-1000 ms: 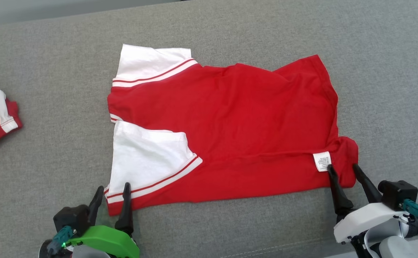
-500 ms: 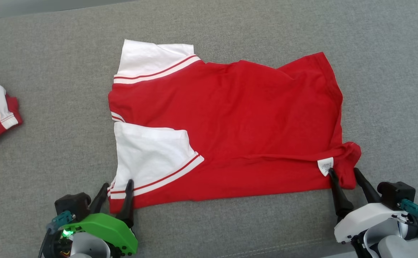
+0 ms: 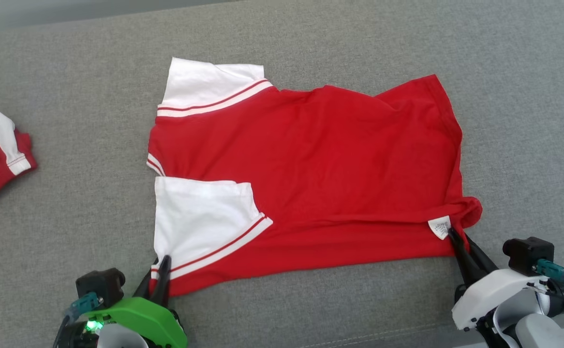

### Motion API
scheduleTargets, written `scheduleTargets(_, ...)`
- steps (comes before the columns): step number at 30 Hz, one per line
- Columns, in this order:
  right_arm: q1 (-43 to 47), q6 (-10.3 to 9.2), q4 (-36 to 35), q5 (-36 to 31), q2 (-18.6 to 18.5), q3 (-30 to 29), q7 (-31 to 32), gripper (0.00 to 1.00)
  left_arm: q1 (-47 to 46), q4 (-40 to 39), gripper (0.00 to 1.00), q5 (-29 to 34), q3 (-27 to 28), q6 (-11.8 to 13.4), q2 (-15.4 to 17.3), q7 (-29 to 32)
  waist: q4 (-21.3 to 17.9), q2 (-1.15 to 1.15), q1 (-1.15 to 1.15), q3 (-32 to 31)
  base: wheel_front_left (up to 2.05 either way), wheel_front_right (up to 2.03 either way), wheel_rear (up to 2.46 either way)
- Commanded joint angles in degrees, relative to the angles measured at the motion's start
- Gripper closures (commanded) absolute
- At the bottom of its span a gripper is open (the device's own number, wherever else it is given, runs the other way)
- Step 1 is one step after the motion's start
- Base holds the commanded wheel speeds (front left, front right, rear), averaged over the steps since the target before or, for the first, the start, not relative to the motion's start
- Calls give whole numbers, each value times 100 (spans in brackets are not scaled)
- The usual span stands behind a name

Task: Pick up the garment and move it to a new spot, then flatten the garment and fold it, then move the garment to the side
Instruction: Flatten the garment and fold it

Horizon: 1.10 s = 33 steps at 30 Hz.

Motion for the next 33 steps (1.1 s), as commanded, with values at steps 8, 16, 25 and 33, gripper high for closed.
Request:
scheduleTargets(8,752,-16,-966,158,-409,-207,660,100,983,-1044,100,-2,65,507,221,434,191,0,0,-187,0,0,0)
scheduleTargets(16,1197,-16,-1301,174,-264,-462,1080,70,1368,-1582,73,-50,-29,717,147,654,306,0,0,-241,0,0,0)
scheduleTargets(25,981,-14,-1530,-136,-61,-772,515,0,963,-1721,0,165,47,682,46,28,228,0,0,-280,0,0,0)
scheduleTargets(33,596,-11,-2044,-679,240,-1091,-200,0,413,-1934,0,622,277,823,192,-737,82,0,0,-356,0,0,0)
